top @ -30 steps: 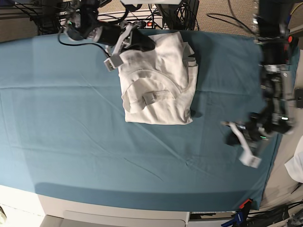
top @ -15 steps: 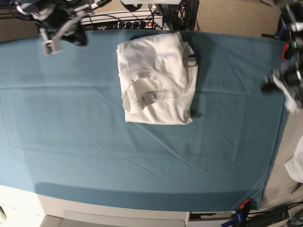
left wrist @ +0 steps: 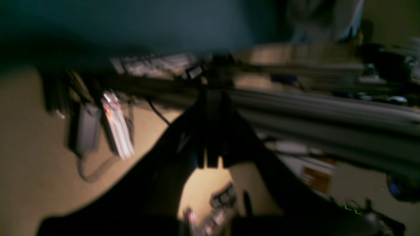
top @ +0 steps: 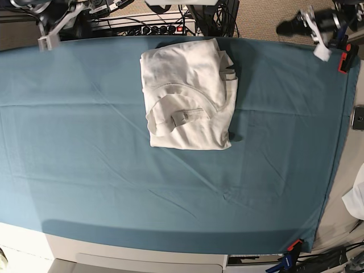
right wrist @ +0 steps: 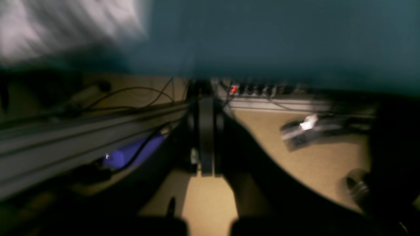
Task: Fold the T-shirt properly
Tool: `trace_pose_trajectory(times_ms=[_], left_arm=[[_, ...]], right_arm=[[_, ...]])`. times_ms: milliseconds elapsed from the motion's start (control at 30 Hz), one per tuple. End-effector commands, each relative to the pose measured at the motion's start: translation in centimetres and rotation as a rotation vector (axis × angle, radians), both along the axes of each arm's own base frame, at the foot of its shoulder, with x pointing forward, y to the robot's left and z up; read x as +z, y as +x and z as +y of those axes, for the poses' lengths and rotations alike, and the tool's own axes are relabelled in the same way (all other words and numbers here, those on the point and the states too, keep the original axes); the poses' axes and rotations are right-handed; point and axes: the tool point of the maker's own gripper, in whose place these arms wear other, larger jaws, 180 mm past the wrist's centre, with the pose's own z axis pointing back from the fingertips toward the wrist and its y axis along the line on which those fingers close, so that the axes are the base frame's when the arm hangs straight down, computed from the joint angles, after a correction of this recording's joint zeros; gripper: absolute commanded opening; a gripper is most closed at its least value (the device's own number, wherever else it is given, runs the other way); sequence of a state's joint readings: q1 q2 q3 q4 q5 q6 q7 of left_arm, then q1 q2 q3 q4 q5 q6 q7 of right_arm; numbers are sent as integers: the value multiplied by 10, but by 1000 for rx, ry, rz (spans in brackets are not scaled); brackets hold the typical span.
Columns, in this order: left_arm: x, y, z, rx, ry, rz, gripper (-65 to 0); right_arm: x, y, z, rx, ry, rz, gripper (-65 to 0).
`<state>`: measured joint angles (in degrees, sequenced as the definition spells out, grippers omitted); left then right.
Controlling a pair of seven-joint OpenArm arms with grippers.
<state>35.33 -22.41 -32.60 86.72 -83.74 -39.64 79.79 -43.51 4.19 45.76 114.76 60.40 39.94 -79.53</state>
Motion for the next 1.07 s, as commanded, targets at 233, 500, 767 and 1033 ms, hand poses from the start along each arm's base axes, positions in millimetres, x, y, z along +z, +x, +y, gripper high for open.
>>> trace_pose_trajectory(times_ms=[233, 500, 767, 1033], left_arm=[[-28, -93, -70, -189, -195, 300, -650], [-110, -201, -69, -649, 106, 564, -650], [-210, -140, -19, -665, 588, 110, -650], [-242, -73, 6, -218, 979, 70, -650]], right_arm=[[-108, -86, 10, -132, 315, 397, -650], [-201, -180, 28, -160, 265, 739, -650], [-258, -173, 33, 48, -19, 570, -650], [-288, -119, 22, -206, -422, 415, -650]])
